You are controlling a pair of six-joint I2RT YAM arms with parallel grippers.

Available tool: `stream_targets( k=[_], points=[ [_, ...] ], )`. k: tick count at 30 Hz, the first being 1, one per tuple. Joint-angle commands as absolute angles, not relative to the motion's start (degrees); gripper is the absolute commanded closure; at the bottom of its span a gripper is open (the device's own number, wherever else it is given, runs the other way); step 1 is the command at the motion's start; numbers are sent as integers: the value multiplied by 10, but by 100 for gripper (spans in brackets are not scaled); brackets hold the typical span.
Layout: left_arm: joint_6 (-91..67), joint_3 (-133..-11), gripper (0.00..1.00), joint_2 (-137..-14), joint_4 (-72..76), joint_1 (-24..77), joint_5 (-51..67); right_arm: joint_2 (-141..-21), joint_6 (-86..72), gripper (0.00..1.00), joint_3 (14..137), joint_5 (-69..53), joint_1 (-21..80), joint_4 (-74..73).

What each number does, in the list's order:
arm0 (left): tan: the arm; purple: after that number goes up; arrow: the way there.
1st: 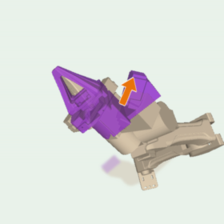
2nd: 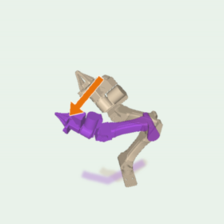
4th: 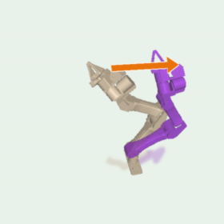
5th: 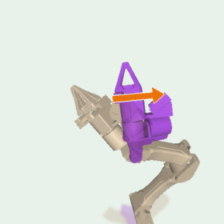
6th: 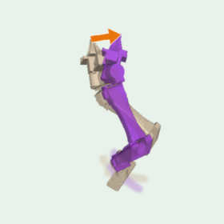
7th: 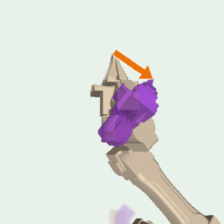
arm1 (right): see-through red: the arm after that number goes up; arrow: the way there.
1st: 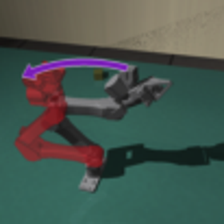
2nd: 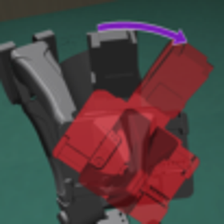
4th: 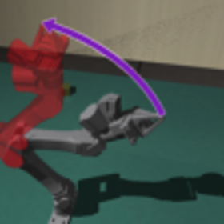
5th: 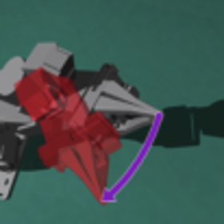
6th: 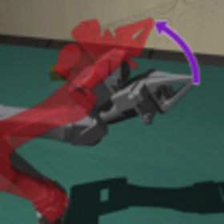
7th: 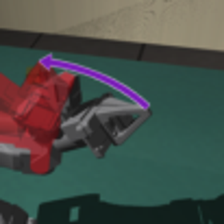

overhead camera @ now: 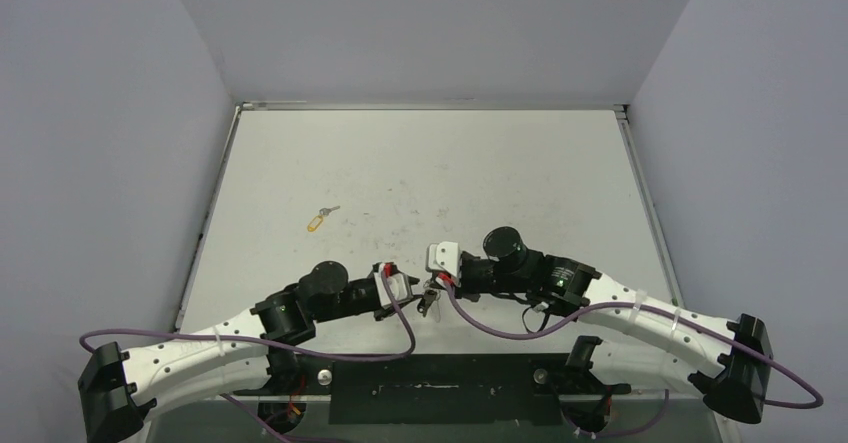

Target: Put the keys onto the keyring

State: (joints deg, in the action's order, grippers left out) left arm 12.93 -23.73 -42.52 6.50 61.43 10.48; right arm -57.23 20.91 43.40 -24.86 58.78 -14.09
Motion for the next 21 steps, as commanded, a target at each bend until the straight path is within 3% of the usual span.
stream_targets(
  k=[1,15,21],
  points=[
    [150,-268,70,-417,38,616,97,-579,184,100,491,-211,584,-194],
    [180,-269,68,-436,77,616,68,-647,168,100,584,-234,584,-314],
    [207,-268,70,-427,85,616,119,-668,177,100,612,-262,584,-343]
  ],
)
